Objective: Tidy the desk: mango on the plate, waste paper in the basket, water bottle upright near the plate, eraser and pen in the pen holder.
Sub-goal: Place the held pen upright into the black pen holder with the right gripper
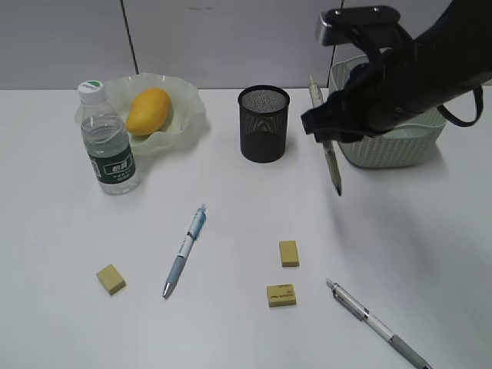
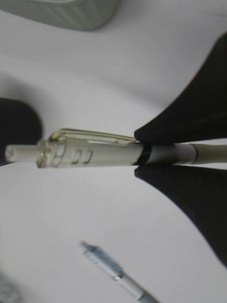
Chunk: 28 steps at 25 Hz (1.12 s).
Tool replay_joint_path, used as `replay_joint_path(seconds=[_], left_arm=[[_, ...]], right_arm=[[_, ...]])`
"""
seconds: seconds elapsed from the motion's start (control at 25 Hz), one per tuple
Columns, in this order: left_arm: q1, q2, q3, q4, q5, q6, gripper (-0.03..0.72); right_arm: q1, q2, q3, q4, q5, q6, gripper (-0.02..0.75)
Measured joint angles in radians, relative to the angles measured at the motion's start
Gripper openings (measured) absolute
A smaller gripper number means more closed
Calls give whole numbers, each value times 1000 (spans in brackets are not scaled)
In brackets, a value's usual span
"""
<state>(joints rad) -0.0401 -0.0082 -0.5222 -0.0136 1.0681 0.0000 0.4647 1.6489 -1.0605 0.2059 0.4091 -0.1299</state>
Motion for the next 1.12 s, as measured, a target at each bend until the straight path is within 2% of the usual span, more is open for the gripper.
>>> replay_joint_path(seconds=[0.36,0.56,0.76,1.12], left_arm=[[0,0,0,0,0,0,240],[0,0,0,0,0,0,240],[0,0,0,0,0,0,240],[0,0,0,0,0,0,240]], right_arm=[[22,13,1,13,-539,-2,115],[23,128,-27,-4,-757,-2,115],[23,249,-103,-8,-864,-2,115],[23,419,-272,-34,-875,-2,115]])
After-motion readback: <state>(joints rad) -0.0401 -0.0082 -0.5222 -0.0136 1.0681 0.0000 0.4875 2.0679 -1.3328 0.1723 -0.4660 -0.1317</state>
